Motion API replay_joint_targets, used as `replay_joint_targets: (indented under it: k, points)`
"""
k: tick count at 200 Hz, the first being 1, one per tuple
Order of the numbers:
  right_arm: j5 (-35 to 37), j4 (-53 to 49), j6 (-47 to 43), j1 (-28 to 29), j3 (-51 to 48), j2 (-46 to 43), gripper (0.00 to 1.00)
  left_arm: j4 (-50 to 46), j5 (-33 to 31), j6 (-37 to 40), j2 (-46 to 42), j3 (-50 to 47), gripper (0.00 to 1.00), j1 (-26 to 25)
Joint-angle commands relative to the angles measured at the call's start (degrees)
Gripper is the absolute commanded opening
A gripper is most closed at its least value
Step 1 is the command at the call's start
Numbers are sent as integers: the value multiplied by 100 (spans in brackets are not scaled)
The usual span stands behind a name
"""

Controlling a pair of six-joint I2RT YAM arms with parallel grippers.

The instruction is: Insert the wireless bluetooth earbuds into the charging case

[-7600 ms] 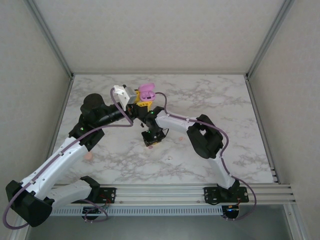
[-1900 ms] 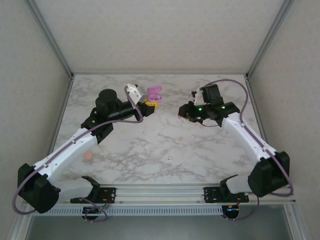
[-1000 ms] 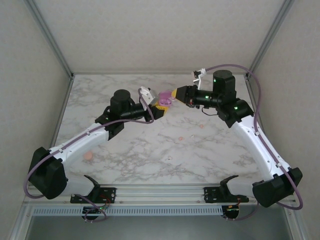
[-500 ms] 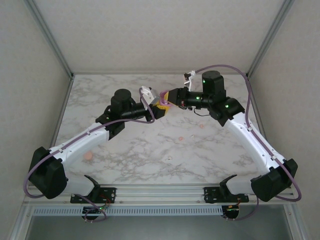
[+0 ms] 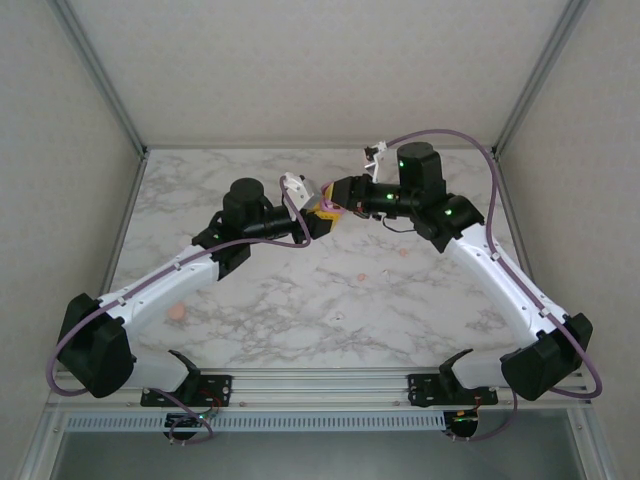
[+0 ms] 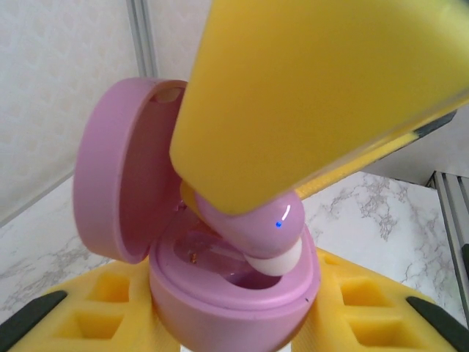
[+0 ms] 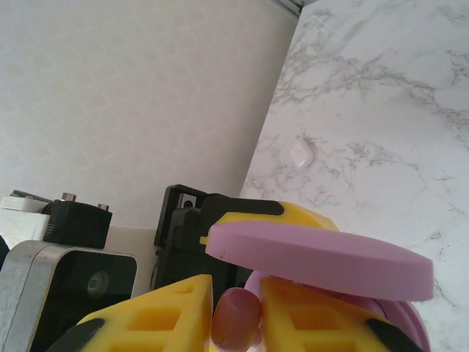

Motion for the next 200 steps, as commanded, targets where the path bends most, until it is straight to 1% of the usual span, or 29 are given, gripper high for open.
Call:
replay_joint_targets:
  k: [1, 24, 62, 95, 155, 200]
  points:
    - [315, -5, -130, 93, 214, 79, 24, 103, 100, 71, -61, 190, 29, -69]
    - [438, -87, -187, 154, 220, 125, 24, 155, 101, 35, -57, 182, 29, -74]
    - [783, -506, -466, 253, 333, 147, 26, 255, 92, -48, -100, 147, 29, -74]
    - [846, -612, -544, 281, 359, 153, 28, 300, 65, -77, -136, 138, 29, -74]
    - [1217, -766, -618, 313, 428, 125, 25, 281, 82, -86, -143, 153, 29, -74]
    - [1269, -601, -588, 330, 441, 169, 24, 281, 135, -117, -114, 164, 29, -83]
